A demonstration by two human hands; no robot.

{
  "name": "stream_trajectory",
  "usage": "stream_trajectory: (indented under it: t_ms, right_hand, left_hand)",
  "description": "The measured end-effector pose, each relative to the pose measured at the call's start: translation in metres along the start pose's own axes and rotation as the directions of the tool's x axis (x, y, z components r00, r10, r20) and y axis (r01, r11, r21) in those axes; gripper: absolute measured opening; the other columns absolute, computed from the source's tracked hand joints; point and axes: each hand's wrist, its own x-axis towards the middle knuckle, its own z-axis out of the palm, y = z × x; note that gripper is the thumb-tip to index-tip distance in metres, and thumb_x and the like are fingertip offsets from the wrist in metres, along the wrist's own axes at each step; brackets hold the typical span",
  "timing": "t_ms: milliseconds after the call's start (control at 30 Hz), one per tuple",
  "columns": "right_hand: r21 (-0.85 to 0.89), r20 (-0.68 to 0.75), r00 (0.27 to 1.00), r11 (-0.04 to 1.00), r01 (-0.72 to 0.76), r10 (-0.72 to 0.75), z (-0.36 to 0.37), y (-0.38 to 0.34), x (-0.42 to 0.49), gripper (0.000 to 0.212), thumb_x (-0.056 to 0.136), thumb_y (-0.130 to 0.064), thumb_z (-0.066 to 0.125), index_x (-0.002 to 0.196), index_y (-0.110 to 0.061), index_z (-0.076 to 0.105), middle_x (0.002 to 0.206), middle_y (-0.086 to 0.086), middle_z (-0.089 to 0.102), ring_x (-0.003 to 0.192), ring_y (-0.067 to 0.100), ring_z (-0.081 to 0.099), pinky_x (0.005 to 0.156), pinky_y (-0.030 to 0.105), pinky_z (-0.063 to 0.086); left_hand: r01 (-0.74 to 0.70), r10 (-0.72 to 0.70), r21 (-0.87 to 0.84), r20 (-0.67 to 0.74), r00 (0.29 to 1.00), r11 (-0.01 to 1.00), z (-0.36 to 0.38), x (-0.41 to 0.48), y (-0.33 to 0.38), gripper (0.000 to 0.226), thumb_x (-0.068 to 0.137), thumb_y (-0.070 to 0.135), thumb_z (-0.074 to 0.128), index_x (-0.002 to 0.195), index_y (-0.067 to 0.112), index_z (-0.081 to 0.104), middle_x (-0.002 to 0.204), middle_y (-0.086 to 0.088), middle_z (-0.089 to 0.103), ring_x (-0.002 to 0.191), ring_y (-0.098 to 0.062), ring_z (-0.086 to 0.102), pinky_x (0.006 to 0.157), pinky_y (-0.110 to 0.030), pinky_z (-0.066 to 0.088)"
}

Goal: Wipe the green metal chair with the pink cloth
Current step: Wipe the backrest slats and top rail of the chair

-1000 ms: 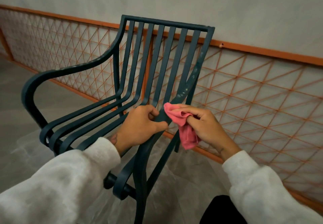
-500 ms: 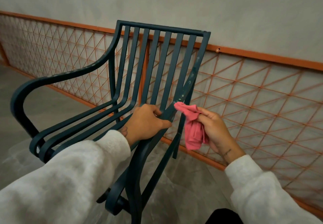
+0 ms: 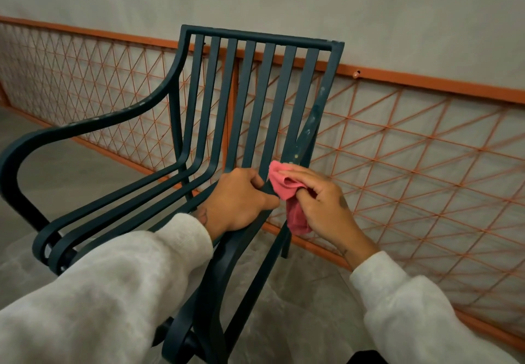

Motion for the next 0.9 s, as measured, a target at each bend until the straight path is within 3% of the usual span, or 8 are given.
stream_trajectory:
  t_ms: [133, 267, 333, 500, 600, 667, 767, 900]
  right_hand:
    - [-0.043, -0.063, 0.998, 0.998, -0.035, 0.032, 0.002, -0.007, 0.012, 0.042, 0.095, 0.003, 0.048, 0.121, -0.022, 0.069, 0.133, -0.012, 0.061, 0.126, 0.0, 0.05, 0.112, 0.028, 0.038]
    - [0.014, 0.054, 0.998, 0.999, -0.036, 0.035, 0.0, -0.01, 0.007, 0.043, 0.093, 0.002, 0.05, 0.115, -0.028, 0.072, 0.128, -0.017, 0.064, 0.123, -0.002, 0.053, 0.107, 0.021, 0.041]
    - [0.082, 0.084, 0.994, 0.994, -0.07, 0.063, -0.006, -0.009, 0.0, 0.044, 0.094, 0.001, 0.05, 0.113, -0.031, 0.073, 0.125, -0.02, 0.065, 0.121, -0.003, 0.054, 0.103, 0.021, 0.044]
    - [-0.007, -0.06, 0.994, 0.995, -0.095, 0.095, -0.008, -0.008, 0.014, 0.041, 0.094, 0.002, 0.048, 0.113, -0.024, 0.073, 0.124, -0.017, 0.065, 0.119, -0.004, 0.055, 0.109, 0.029, 0.042]
    - [-0.065, 0.0, 0.999, 0.997, -0.052, 0.053, 0.003, -0.011, 0.013, 0.041, 0.094, 0.001, 0.048, 0.118, -0.025, 0.071, 0.13, -0.014, 0.063, 0.124, -0.001, 0.052, 0.112, 0.031, 0.039]
    - [-0.03, 0.052, 0.998, 0.999, -0.035, 0.037, 0.004, -0.009, 0.005, 0.041, 0.094, -0.001, 0.049, 0.118, -0.027, 0.07, 0.13, -0.016, 0.062, 0.125, -0.001, 0.052, 0.11, 0.031, 0.041]
    - [0.023, 0.053, 0.998, 0.999, -0.023, 0.022, -0.006, -0.003, -0.001, 0.042, 0.094, -0.003, 0.049, 0.115, -0.032, 0.071, 0.125, -0.021, 0.065, 0.12, -0.001, 0.055, 0.104, 0.029, 0.045]
    - [-0.141, -0.041, 0.999, 0.99, -0.021, 0.015, -0.006, -0.004, 0.017, 0.04, 0.095, -0.003, 0.049, 0.116, -0.03, 0.071, 0.126, -0.018, 0.064, 0.118, -0.004, 0.054, 0.109, 0.028, 0.042]
  left_hand:
    - [0.006, -0.007, 0.021, 0.027, 1.0, 1.0, -0.002, 0.0, 0.003, 0.027, 0.065, 0.033, 0.079, 0.079, 0.02, 0.061, 0.072, 0.003, 0.068, 0.064, -0.011, 0.064, 0.049, -0.021, 0.043]
    - [-0.014, 0.009, 0.041, 0.107, 0.994, 0.999, -0.006, 0.001, 0.011, 0.019, 0.069, 0.027, 0.077, 0.074, 0.018, 0.062, 0.069, 0.002, 0.067, 0.056, -0.006, 0.058, 0.043, -0.016, 0.043]
    - [-0.002, -0.004, 0.049, 0.126, 0.992, 0.999, -0.007, 0.001, 0.013, 0.02, 0.069, 0.026, 0.077, 0.075, 0.014, 0.062, 0.072, 0.0, 0.067, 0.059, -0.01, 0.059, 0.047, -0.02, 0.043]
    - [0.048, -0.05, 0.021, 0.105, 0.993, 0.999, -0.007, -0.001, 0.014, 0.029, 0.065, 0.026, 0.078, 0.082, 0.007, 0.066, 0.078, -0.008, 0.073, 0.061, -0.015, 0.065, 0.048, -0.021, 0.047]
    - [0.024, -0.024, -0.005, 0.101, 0.995, 1.0, -0.007, -0.002, 0.012, 0.029, 0.067, 0.023, 0.077, 0.083, 0.002, 0.066, 0.085, -0.014, 0.073, 0.062, -0.016, 0.061, 0.053, -0.024, 0.047]
    - [0.0, 0.002, -0.017, 0.109, 0.994, 1.0, -0.006, -0.002, 0.011, 0.021, 0.07, 0.023, 0.077, 0.079, 0.009, 0.065, 0.085, -0.013, 0.072, 0.063, -0.014, 0.06, 0.052, -0.022, 0.047]
    - [0.002, -0.002, 0.007, 0.094, 0.996, 1.0, -0.005, 0.0, 0.01, 0.025, 0.069, 0.025, 0.077, 0.08, 0.007, 0.065, 0.077, -0.01, 0.07, 0.059, -0.012, 0.058, 0.045, -0.018, 0.045]
    - [0.032, -0.03, -0.017, 0.081, 0.996, 0.999, -0.006, 0.001, 0.01, 0.018, 0.065, 0.024, 0.078, 0.068, 0.014, 0.064, 0.06, 0.002, 0.066, 0.041, 0.0, 0.055, 0.035, -0.011, 0.04]
